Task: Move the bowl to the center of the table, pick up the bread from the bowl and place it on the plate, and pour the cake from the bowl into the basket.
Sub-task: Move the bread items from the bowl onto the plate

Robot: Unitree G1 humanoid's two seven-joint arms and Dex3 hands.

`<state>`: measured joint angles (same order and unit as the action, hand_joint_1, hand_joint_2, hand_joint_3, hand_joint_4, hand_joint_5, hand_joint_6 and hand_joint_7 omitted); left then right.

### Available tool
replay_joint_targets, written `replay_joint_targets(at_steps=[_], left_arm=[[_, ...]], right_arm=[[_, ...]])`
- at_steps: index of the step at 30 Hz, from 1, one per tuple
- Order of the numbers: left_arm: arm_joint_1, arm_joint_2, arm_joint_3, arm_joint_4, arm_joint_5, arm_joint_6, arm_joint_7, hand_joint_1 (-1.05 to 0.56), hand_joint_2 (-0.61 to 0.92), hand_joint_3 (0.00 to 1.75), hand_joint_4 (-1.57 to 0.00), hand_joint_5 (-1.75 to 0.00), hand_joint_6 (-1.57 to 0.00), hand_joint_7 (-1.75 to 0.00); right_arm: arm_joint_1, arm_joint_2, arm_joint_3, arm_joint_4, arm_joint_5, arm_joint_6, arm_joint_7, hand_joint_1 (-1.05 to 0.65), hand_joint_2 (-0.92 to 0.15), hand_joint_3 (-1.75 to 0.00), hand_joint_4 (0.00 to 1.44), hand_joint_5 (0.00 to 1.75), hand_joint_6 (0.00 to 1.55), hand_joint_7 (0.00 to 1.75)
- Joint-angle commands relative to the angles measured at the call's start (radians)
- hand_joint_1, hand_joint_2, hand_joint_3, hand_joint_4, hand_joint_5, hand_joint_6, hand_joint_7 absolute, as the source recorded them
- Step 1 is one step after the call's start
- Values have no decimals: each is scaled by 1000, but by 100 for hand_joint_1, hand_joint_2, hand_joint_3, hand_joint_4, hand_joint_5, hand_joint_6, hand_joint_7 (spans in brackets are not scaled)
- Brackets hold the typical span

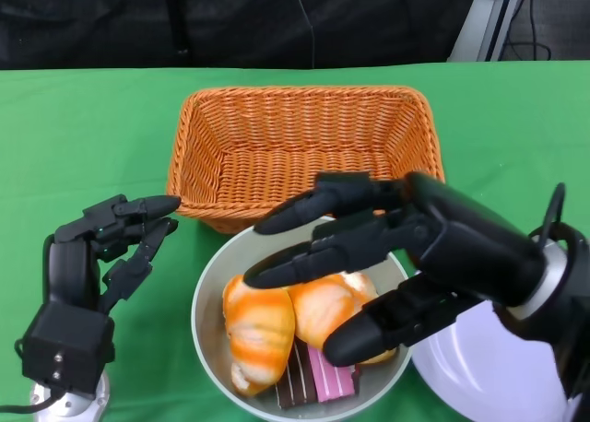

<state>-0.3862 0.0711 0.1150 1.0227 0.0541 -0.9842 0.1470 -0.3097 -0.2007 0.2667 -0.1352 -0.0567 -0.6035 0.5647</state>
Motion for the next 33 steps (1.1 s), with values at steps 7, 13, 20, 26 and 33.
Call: replay_joint_targets(at_steps=[7, 13, 20, 26, 33], left_arm=[[4, -2, 42, 18, -157, 25, -235, -34, 91, 8, -86, -53, -95, -40], [-7, 35, 27, 42, -52, -32, -172, -39, 92, 1, -87, -59, -83, -68], [-19, 26, 39, 60, -35, -55, -142, -35, 92, 8, -84, -64, -81, -77], [-39, 46, 38, 105, -24, -103, -143, -29, 92, 26, -86, -55, -85, -66], [-41, 8, 40, 92, 34, -103, 14, -18, 92, 27, -91, -54, -91, -61]], right_arm=[[-39, 15, 48, 41, -89, -22, -59, -76, -92, -2, 70, 35, 74, 0], [-49, 31, 67, 103, -151, -98, -119, -75, -92, -1, 72, 26, 72, 0], [-86, 35, 90, 227, -208, -211, -167, -75, -92, -1, 75, 23, 73, 1], [-105, 37, 112, 344, -244, -328, -211, -76, -92, -1, 77, 20, 76, 1], [-134, 48, 125, 467, -269, -420, -251, -74, -92, -3, 79, 18, 77, 1]])
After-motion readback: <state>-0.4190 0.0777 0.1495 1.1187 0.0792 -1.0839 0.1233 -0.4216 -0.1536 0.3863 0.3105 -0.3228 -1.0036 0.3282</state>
